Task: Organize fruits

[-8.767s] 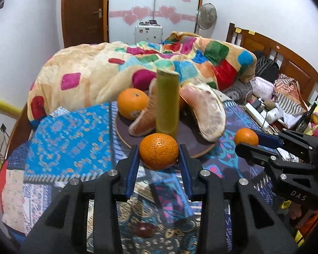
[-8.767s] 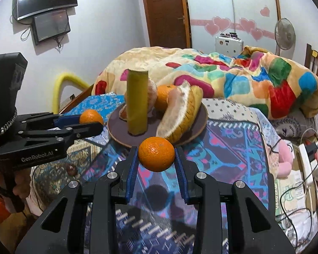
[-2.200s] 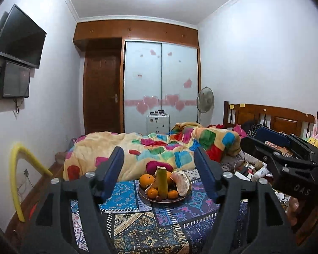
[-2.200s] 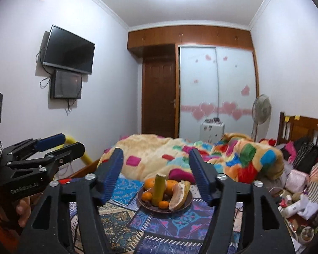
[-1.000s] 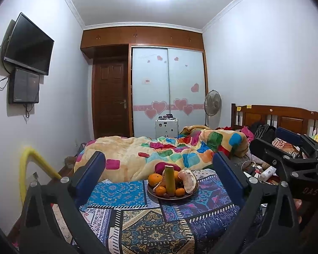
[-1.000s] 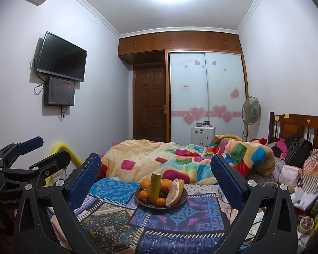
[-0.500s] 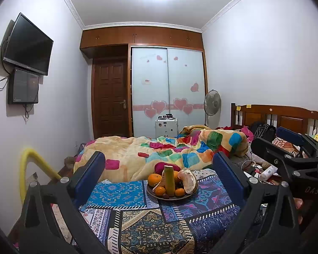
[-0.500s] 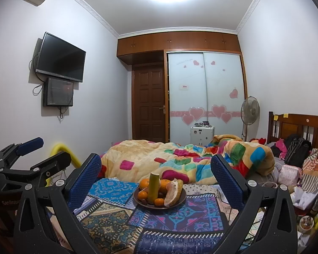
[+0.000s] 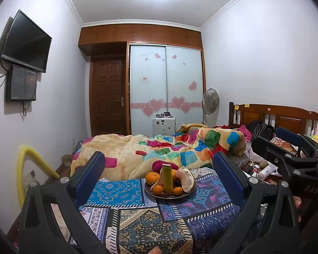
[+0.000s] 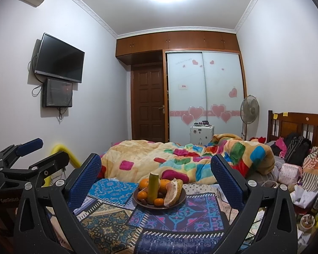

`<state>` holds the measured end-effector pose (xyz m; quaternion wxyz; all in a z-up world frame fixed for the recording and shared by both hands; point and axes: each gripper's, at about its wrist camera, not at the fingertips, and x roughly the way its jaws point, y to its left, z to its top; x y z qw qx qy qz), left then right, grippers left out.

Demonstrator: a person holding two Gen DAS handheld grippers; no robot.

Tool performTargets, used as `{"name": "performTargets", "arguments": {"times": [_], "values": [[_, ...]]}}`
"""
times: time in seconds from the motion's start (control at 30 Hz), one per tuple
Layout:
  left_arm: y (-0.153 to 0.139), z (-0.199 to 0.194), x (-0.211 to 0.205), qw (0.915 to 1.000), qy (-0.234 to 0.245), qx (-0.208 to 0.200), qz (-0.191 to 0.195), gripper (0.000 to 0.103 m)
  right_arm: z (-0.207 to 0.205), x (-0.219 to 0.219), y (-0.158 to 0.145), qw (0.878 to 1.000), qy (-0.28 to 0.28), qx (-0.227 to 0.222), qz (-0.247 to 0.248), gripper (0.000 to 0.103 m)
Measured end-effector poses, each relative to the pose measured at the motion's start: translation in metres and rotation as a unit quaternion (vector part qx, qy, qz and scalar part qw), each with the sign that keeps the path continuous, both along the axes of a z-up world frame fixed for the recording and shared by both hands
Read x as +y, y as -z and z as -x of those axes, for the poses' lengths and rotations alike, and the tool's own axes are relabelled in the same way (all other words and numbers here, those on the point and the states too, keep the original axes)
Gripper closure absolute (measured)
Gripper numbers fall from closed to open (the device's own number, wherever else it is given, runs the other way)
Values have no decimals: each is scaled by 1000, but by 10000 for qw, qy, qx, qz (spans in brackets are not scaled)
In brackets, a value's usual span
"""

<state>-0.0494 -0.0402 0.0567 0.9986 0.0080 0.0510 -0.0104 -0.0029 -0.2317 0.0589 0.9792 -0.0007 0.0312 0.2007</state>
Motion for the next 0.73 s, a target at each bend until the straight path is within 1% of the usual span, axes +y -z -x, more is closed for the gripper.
{"name": "performTargets", "arguments": {"times": [0.3,0.73], "values": [[3,-2,1,10000,5,50,45,0,0,-2,-2,10000,42,-17,-84,0],[3,0,1,9999,24,83,87,0,1,-2,-2,10000,31,14,-67,0]]}}
